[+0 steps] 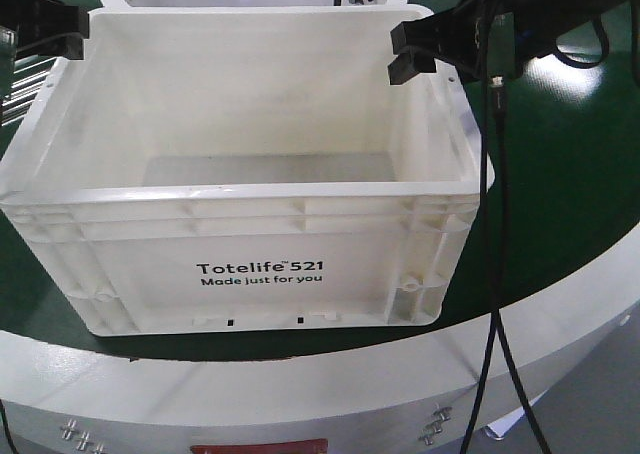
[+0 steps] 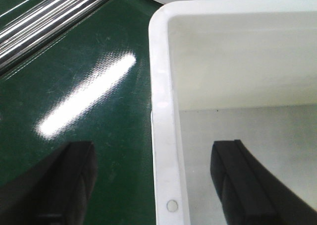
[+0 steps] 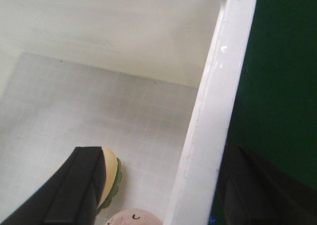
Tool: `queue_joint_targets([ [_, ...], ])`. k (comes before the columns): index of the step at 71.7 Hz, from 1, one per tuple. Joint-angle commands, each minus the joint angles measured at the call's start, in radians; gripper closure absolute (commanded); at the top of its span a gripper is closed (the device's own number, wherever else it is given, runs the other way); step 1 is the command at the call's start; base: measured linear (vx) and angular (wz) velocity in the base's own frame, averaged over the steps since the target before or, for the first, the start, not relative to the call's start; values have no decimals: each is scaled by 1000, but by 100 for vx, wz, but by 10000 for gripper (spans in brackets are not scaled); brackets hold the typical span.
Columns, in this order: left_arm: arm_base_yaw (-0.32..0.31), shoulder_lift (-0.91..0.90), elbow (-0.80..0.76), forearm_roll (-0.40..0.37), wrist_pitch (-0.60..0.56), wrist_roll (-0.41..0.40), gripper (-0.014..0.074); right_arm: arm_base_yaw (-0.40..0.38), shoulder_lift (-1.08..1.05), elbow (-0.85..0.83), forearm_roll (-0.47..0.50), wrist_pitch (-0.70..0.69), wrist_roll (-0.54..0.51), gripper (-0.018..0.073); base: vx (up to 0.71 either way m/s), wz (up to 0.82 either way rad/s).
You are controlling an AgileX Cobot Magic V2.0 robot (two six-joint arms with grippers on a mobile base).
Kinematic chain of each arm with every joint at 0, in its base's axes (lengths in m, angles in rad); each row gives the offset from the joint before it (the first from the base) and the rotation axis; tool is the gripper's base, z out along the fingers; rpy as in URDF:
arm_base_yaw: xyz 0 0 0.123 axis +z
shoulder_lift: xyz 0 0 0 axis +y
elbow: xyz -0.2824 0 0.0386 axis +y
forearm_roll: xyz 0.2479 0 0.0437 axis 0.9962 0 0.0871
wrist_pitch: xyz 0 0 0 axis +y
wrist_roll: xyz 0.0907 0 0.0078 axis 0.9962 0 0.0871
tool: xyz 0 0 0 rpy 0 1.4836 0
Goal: Place moving items into box and shelve
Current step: 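Close both grippers on opposite side walls of the crate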
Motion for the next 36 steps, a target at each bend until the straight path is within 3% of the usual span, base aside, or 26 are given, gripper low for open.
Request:
queue_joint_targets([
  [1, 1, -36, -31, -3, -59, -4, 10, -5, -33, -36, 25, -42, -7, 63, 0, 0],
  [27, 1, -36, -31, -3, -59, 3, 10, -5, 11, -36, 24, -15, -4, 74, 0, 0],
  [36, 1, -36, -31, -3, -59, 3, 10, -5, 11, -36, 21, -20, 4, 146, 0, 0],
])
